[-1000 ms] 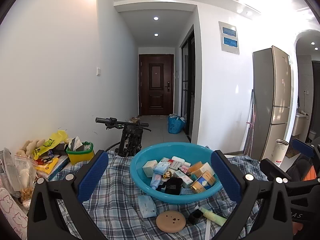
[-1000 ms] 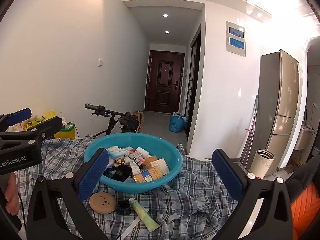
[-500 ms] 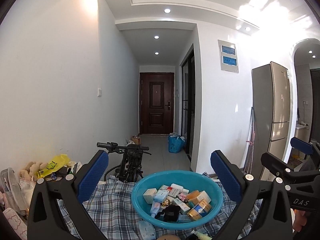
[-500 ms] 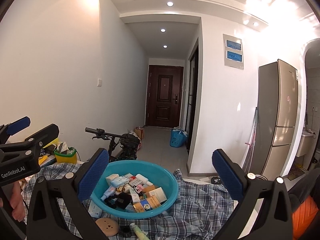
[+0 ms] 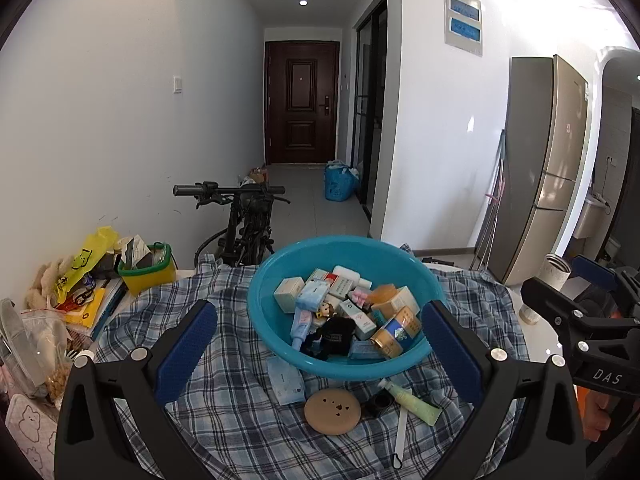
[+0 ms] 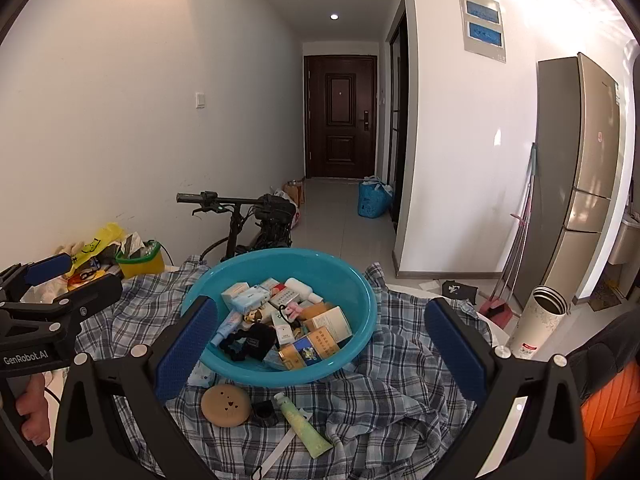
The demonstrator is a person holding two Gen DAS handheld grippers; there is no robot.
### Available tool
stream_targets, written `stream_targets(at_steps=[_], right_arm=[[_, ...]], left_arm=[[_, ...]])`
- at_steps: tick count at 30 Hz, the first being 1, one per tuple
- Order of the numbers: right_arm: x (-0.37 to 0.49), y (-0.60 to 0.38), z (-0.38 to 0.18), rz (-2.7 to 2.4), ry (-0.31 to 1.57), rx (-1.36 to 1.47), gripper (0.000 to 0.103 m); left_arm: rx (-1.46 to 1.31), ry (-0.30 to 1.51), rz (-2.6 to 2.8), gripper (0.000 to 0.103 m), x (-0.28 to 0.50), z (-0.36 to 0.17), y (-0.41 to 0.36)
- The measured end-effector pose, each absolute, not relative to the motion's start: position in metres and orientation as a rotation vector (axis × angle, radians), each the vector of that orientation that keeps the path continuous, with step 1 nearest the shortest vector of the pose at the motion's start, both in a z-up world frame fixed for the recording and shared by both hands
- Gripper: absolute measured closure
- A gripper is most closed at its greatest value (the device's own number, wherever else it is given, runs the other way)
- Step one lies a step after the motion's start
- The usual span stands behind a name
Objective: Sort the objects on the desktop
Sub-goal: 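Move the left gripper toward the tan wooden disc on the shirt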
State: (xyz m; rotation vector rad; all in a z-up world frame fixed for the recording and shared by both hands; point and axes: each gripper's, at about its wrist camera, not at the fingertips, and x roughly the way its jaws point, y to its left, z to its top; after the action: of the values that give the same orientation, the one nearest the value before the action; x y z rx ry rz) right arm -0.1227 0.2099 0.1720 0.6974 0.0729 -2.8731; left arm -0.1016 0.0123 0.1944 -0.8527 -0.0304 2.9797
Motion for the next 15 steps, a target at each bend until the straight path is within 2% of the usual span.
stream_targets(at_steps=[15], right_arm=[[-0.15, 0.202, 0.07, -2.725, 0.109, 1.098, 0.0]], left_arm=[[-1.276, -0.09, 2.85, 0.0, -0.13, 0.078, -0.004]])
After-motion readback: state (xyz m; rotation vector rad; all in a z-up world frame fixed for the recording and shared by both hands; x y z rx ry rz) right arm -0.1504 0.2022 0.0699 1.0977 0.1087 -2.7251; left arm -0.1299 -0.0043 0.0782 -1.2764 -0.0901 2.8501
